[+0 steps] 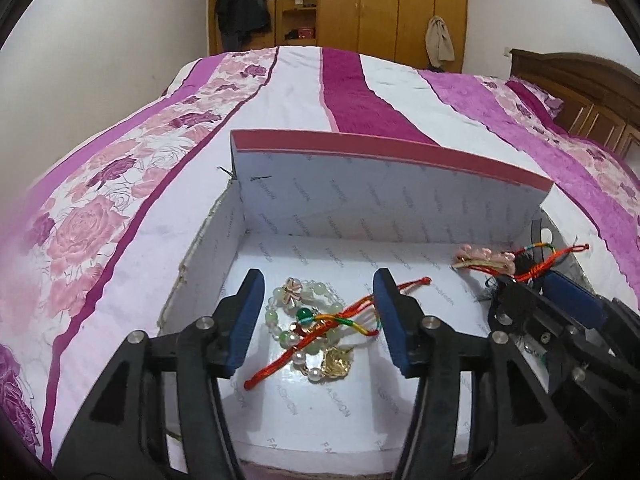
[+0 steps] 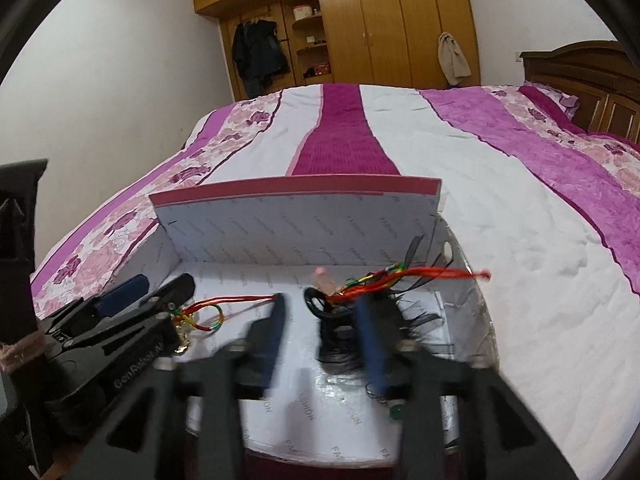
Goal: Organize jewelry
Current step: 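Move left tool to the gold pearl earring while right tool moves to the small gold stud, then close left gripper on the gold pearl earring while right gripper closes on the gold stud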
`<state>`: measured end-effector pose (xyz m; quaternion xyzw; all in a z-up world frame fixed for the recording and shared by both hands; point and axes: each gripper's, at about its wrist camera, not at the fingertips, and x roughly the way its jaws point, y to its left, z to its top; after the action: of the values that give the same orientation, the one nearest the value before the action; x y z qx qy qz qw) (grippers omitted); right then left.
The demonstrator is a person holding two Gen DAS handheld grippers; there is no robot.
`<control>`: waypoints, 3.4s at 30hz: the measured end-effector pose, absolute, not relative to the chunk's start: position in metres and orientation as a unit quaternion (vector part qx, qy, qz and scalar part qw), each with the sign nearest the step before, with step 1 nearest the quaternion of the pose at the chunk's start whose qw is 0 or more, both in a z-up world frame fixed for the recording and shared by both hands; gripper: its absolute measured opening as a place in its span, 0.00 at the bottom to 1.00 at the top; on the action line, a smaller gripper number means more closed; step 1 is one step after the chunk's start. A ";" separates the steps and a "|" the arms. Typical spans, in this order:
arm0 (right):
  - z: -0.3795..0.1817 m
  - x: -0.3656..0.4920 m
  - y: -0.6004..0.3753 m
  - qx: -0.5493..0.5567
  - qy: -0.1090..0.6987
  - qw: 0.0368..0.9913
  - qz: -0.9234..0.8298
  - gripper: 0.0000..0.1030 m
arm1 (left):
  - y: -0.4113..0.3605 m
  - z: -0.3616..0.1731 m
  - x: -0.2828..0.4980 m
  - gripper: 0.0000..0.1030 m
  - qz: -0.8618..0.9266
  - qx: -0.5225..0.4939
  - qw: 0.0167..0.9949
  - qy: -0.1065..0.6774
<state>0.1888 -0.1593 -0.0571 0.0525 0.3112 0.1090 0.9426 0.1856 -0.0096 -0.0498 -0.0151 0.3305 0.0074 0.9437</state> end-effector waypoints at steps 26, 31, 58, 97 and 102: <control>0.012 0.106 -0.183 0.074 0.230 0.958 0.153 0.64 | -0.002 0.027 0.088 0.54 -0.030 -0.035 0.975 0.219; 0.022 0.078 -0.186 0.064 0.208 0.963 0.156 0.64 | -0.005 0.033 0.066 0.55 -0.042 -0.045 0.977 0.205; 0.013 -0.035 -0.245 0.038 0.216 0.967 0.130 0.66 | -0.042 0.014 -0.008 0.56 -0.162 -0.026 0.942 0.294; -0.093 -0.006 -0.282 0.063 0.396 0.910 0.108 0.38 | -0.114 -0.083 0.003 0.17 -0.287 0.034 0.808 0.514; -0.101 0.003 -0.282 0.070 0.415 0.901 0.104 0.26 | -0.113 -0.084 0.004 0.16 -0.289 0.030 0.808 0.512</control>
<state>0.0032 -0.2824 -0.1009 0.0701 0.4154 0.1041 0.9009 0.0042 -0.1134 -0.0839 0.0304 0.5119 -0.2889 0.8084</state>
